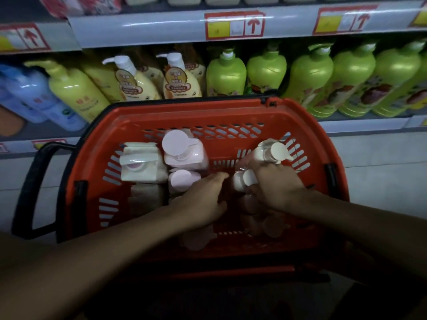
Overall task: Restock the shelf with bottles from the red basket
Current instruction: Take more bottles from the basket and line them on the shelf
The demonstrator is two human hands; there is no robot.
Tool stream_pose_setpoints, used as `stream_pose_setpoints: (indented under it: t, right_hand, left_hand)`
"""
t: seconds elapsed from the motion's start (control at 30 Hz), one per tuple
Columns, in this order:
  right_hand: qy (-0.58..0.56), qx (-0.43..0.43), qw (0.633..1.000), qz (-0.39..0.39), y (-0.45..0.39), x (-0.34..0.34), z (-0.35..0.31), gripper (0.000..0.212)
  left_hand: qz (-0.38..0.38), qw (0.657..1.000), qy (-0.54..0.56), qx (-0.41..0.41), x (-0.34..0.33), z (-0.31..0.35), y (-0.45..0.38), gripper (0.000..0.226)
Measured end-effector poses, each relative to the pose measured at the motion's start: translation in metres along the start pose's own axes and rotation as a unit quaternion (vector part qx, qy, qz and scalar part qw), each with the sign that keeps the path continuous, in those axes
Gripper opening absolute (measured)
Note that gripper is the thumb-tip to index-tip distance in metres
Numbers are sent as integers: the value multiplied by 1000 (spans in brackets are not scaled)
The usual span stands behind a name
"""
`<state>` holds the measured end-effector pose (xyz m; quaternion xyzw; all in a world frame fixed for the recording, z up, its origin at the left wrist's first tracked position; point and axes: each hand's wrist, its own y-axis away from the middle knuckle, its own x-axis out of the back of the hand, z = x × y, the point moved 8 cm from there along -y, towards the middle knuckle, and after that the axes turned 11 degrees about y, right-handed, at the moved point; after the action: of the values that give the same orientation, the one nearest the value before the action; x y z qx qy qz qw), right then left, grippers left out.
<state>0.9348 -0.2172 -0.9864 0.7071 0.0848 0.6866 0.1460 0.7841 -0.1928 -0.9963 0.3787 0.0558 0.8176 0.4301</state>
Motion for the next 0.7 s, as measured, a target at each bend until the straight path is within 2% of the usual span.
stream_pose_setpoints:
  t: [0.17, 0.27, 0.33, 0.43, 0.53, 0.7]
  right_hand:
    - [20, 23, 997, 72, 4, 18, -5, 47]
    - [-32, -6, 986, 162, 8, 73, -10, 52]
    - [-92, -38, 972, 212, 11, 121, -10, 62]
    - [-191, -85, 946, 247, 21, 176, -3, 61]
    - [-214, -108, 929, 282, 39, 210, -4, 63]
    - [-188, -95, 919, 333, 66, 238, -26, 67]
  left_hand:
    - [19, 999, 50, -6, 7, 3, 0, 69]
    - [56, 993, 100, -27, 19, 10, 4, 68]
    - [95, 982, 157, -45, 31, 15, 7, 76]
    - [163, 958, 225, -66, 51, 26, 12, 83]
    - [208, 941, 254, -81, 59, 44, 22, 102]
    - [304, 906, 287, -63, 76, 69, 37, 90]
